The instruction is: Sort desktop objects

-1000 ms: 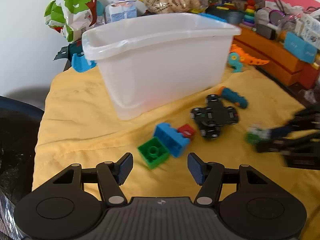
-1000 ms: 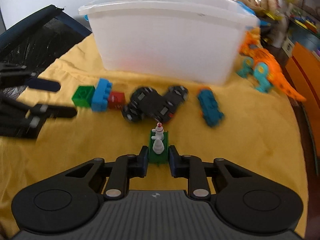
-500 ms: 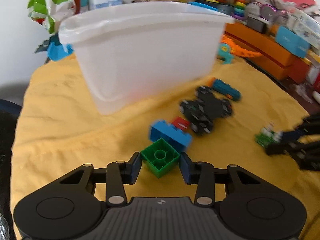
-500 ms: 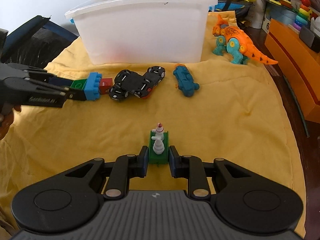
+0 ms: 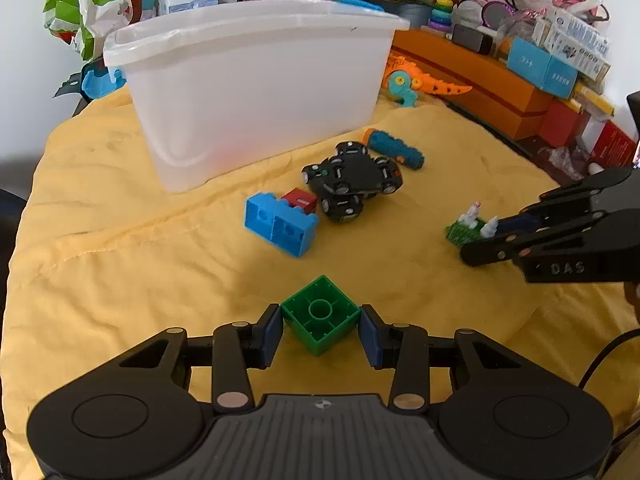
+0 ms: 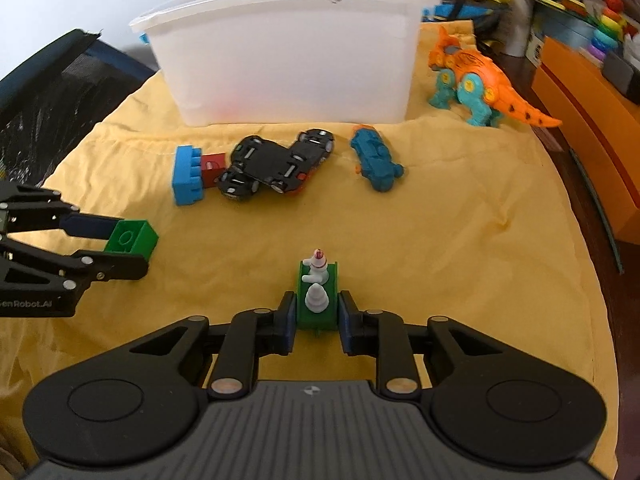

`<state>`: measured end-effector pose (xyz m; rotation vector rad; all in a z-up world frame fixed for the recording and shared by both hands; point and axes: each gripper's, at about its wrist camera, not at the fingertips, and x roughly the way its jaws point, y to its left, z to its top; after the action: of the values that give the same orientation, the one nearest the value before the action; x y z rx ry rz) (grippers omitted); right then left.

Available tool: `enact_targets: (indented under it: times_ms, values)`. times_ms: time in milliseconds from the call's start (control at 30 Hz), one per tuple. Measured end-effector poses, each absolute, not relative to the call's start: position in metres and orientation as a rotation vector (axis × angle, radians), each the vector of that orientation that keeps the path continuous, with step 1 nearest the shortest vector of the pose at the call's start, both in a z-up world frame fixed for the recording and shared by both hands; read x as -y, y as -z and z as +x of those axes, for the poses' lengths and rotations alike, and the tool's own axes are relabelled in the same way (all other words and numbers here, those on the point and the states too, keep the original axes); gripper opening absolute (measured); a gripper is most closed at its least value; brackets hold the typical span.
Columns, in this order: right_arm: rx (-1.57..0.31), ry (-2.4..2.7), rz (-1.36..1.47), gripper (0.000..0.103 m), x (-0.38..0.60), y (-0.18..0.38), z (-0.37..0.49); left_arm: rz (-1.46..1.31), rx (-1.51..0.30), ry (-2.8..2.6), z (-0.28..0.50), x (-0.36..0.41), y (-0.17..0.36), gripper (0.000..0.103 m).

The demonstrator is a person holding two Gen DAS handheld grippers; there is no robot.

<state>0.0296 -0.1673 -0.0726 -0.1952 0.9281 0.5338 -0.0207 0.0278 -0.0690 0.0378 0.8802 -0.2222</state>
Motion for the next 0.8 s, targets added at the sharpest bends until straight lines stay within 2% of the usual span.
enact_targets:
  times_ms: [333, 800]
  values:
    - [-0.847, -0.553, -0.234, 0.024, 0.161, 0.045, 0.029, 0.043, -0.758, 0.262, -0.017, -0.019, 0.014, 0.045]
    - [-0.678, -0.583, -0.214, 0.023, 0.154, -0.021, 0.059, 0.055, -0.571, 0.204, 0.024, -0.037, -0.054, 0.045]
